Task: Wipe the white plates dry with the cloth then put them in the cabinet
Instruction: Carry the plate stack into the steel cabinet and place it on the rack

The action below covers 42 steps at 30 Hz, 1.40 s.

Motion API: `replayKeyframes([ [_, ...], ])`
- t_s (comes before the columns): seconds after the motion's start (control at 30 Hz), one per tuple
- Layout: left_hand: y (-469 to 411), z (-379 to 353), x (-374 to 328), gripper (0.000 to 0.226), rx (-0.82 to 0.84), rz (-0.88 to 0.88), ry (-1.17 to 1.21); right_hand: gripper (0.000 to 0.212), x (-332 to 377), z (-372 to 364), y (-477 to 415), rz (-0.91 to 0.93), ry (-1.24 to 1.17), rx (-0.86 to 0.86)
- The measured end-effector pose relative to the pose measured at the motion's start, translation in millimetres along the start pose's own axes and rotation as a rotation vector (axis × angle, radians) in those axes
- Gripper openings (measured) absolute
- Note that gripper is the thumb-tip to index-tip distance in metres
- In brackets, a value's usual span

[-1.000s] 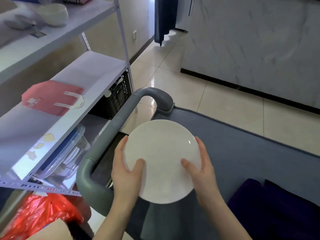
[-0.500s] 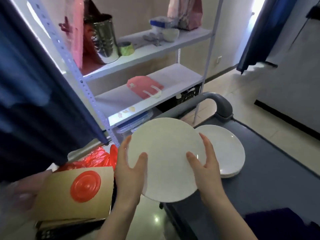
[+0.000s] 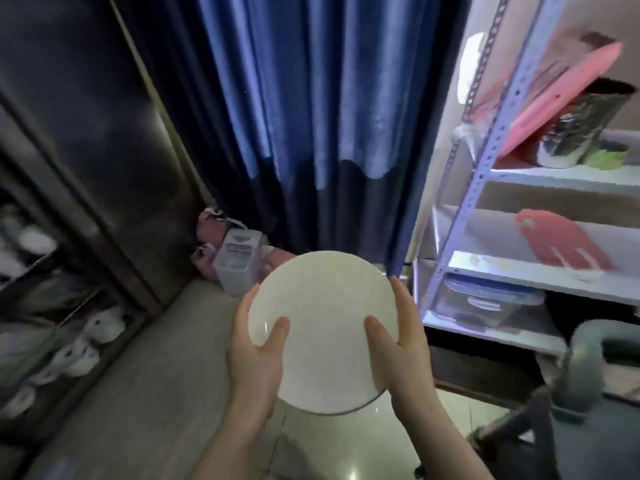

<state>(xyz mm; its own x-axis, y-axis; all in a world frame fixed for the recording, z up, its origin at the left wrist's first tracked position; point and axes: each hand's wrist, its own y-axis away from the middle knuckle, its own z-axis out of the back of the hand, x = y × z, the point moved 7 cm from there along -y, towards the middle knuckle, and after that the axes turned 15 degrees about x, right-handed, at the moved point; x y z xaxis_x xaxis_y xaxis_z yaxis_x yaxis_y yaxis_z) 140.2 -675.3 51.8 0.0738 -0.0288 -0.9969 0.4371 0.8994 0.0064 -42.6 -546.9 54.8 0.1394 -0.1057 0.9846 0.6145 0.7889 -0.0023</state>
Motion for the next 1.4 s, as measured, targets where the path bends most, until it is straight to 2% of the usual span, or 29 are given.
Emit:
replayKeyframes([
  [0.27,-44,215,22,0.054,-0.377,0.03,0.03,0.058,50,-230,-78,0.123,0.068,0.333],
  [0.57,-92,396,29,0.059,-0.655,0.008,0.061,0.061,91,-447,-139,0.083,-0.011,0.627],
  [0.8,-146,478,43,0.06,-0.81,0.03,0.069,0.064,108,-562,-203,0.111,-0.015,0.778],
  [1.2,-297,577,36,0.054,-1.054,0.016,0.068,0.068,146,-737,-362,0.198,0.02,1.024],
  [1.4,-350,640,45,0.056,-1.146,0.031,0.047,0.067,169,-824,-410,0.222,0.011,1.151],
])
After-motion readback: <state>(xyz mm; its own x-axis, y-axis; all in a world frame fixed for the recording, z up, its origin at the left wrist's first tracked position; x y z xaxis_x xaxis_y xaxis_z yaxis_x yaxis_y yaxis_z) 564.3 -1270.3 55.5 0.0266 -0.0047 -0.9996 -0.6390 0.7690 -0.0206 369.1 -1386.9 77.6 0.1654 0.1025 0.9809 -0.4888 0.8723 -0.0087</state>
